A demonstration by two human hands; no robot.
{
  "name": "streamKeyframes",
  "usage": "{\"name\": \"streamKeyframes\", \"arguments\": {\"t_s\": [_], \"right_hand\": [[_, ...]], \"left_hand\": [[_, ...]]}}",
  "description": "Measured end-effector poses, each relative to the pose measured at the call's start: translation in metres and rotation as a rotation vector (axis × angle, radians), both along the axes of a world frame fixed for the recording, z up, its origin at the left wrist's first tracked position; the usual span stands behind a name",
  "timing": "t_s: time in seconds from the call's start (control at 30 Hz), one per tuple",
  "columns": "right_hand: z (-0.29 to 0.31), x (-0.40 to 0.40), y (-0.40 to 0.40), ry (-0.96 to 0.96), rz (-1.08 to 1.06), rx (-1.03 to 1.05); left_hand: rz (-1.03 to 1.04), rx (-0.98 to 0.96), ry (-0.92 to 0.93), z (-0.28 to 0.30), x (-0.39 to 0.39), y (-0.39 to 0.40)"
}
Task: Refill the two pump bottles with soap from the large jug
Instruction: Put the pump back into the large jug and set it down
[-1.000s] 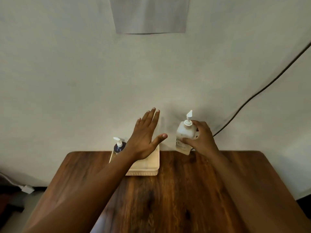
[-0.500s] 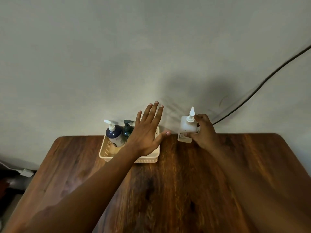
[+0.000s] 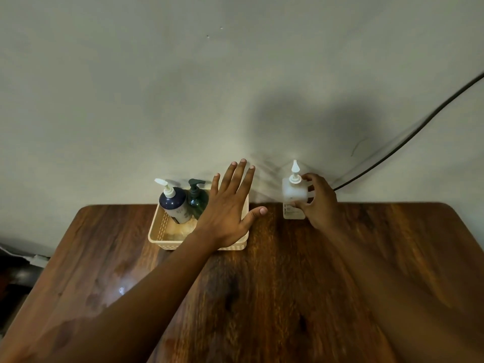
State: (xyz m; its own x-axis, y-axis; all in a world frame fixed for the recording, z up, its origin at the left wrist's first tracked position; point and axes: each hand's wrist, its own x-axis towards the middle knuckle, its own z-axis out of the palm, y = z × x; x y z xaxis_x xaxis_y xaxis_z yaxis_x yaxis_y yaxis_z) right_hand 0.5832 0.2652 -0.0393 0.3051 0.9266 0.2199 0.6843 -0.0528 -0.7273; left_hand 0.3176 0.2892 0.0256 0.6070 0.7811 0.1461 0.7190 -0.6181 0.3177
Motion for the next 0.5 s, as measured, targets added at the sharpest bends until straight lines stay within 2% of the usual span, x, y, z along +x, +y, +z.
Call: {"name": "streamKeyframes", "arguments": {"t_s": [0.27, 0.5], "right_hand": [[-0.01, 0.001, -0.002, -0.035, -0.024, 0.036], [-0.004, 0.002, -0.011, -0.024, -0.044, -0.073]], "left_hand": [[0.015, 0.004, -0.004, -0.001, -0.009, -0.005], [0.032, 0.026, 0.016, 0.008, -0.018, -0.02]]}}
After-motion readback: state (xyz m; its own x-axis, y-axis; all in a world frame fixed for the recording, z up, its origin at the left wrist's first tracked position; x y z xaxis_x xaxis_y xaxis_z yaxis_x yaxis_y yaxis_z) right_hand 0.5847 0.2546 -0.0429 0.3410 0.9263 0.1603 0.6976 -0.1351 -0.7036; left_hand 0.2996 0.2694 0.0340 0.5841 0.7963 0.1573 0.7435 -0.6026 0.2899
